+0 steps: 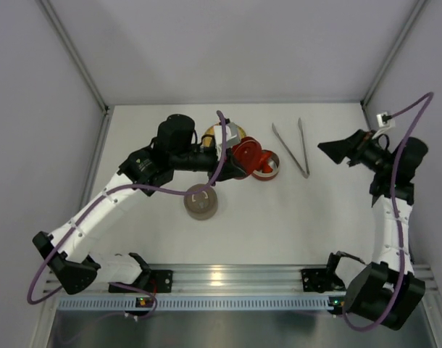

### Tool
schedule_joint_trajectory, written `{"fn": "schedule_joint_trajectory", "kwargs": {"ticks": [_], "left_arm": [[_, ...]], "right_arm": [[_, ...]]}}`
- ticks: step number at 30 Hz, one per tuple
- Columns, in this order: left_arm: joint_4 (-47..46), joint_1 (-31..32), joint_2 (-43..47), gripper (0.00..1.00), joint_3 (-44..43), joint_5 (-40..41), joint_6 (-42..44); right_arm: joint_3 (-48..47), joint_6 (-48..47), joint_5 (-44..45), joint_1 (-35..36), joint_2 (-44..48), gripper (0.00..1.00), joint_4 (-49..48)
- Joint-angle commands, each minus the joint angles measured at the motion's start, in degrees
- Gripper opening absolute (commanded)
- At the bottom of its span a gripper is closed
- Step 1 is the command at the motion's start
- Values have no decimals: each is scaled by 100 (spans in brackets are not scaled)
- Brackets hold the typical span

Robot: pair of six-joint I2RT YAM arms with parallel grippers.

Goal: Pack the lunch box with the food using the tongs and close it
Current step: Pick up the box lid from the center of the board.

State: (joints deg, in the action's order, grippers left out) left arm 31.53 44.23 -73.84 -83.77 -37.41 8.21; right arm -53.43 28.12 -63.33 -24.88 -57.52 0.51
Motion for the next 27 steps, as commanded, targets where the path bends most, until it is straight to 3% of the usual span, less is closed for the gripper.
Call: {"fn": "schedule_joint_trajectory", "kwargs": {"ticks": [1, 4, 6, 10, 14, 20, 27], "left_arm": [[-761, -160, 248, 0, -26, -38, -547], [-1104, -414, 274, 0, -17, -108, -881], [-1280, -485, 257, 0, -26, -205, -1101], [-1500, -529, 230, 0, 79, -363, -1418], [-1667, -538, 195, 0, 185, -355, -1585], [-1685, -538, 142, 0, 150, -320, -1717], [-1694, -547, 151, 0, 203, -337, -1752]], "right_arm": [[939, 837, 136, 832, 232, 99, -2916], [1106, 405, 321, 1599, 294, 98, -2855], [1246, 684, 330, 1758, 232, 97, -3161], [1476, 1581, 67, 2012, -14, 88, -4863], [1581, 2048, -13, 2766, -233, 82, -5744], [1345, 1277, 400, 3463, -550, 79, -5405], [913, 28, 497, 4193, -664, 83, -4271]]}}
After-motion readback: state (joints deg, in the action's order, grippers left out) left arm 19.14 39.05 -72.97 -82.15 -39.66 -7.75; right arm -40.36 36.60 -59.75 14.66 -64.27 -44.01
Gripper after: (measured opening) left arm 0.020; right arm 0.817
